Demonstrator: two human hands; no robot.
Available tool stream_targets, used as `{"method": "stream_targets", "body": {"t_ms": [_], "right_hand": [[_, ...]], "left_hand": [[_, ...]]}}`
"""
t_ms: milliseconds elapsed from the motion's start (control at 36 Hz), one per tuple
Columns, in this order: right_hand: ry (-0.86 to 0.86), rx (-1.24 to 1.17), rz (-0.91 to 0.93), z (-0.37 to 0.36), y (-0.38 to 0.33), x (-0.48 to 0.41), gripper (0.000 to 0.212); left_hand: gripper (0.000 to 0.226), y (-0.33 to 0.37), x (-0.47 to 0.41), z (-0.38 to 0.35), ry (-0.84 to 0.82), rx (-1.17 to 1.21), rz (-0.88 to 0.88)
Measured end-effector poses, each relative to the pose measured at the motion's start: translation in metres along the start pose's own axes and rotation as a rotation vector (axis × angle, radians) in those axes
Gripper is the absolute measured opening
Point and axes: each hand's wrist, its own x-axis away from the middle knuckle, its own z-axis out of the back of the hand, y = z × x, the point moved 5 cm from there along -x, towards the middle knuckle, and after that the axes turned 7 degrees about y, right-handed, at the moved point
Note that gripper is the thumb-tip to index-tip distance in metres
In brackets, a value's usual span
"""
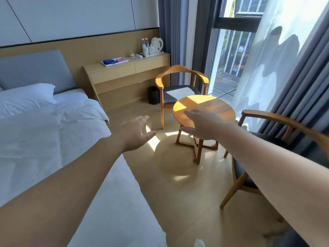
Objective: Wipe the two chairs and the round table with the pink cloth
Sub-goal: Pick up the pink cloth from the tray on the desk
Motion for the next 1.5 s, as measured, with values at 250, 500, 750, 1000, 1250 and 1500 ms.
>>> {"method": "stream_targets", "body": {"t_ms": [250,500,750,1000,1250,1500], "right_hand": [[-0.073,0.027,0.065,-0.016,0.076,-0.084,0.067],[-0.113,0.021,0.154,-0.023,0.088,-0.156,0.064],[-0.153,-0.029,0.224,-0.044,0.062,-0.222,0.065],[-0.144,-0.005,0.261,-0.072,0.032,-0.317,0.065],[-0.145,0.011,0.257,-0.092,0.015,-0.405,0.063],[-0.168,0.012,0.26,-0.107,0.021,-0.464,0.064]], "left_hand": [[0.069,0.004,-0.093,-0.037,-0.029,0.031,0.109],[0.067,-0.013,-0.142,-0.046,-0.01,0.028,0.204],[0.071,-0.07,-0.173,-0.051,-0.012,0.041,0.312],[0.07,-0.144,-0.233,-0.046,0.009,0.043,0.334],[0.071,-0.21,-0.293,-0.039,-0.019,0.039,0.336],[0.071,-0.248,-0.343,-0.043,-0.045,0.042,0.341]]}}
